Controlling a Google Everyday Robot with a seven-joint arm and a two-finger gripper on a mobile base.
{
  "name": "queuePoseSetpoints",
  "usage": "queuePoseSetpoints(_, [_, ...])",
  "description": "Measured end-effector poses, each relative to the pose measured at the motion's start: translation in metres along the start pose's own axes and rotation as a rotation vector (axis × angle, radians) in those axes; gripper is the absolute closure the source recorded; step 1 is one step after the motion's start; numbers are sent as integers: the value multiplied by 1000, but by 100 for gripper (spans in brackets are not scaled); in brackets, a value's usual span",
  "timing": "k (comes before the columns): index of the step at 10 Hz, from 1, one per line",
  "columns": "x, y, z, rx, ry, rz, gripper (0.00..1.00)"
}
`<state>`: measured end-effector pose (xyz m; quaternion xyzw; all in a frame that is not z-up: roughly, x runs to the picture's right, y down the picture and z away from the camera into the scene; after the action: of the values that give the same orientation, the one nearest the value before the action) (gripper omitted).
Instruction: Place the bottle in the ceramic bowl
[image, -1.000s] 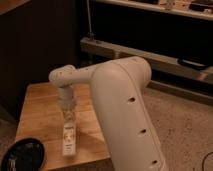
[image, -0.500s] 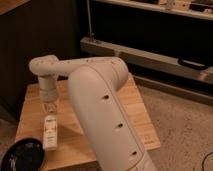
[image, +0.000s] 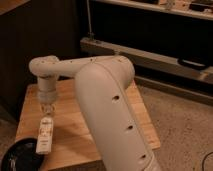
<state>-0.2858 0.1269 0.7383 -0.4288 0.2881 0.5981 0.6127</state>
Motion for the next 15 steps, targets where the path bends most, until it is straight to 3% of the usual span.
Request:
queuePoseSetpoints(2, [16, -37, 10, -24, 5, 99, 100])
queuePoseSetpoints(3, [28, -63, 17, -57, 12, 181, 100])
queuePoseSetpoints(6, [34, -102, 25, -150, 25, 336, 100])
queuePoseSetpoints(11, [32, -111, 15, -187, 14, 363, 100])
queuePoseSetpoints(15, [31, -96, 5, -187, -21, 391, 100])
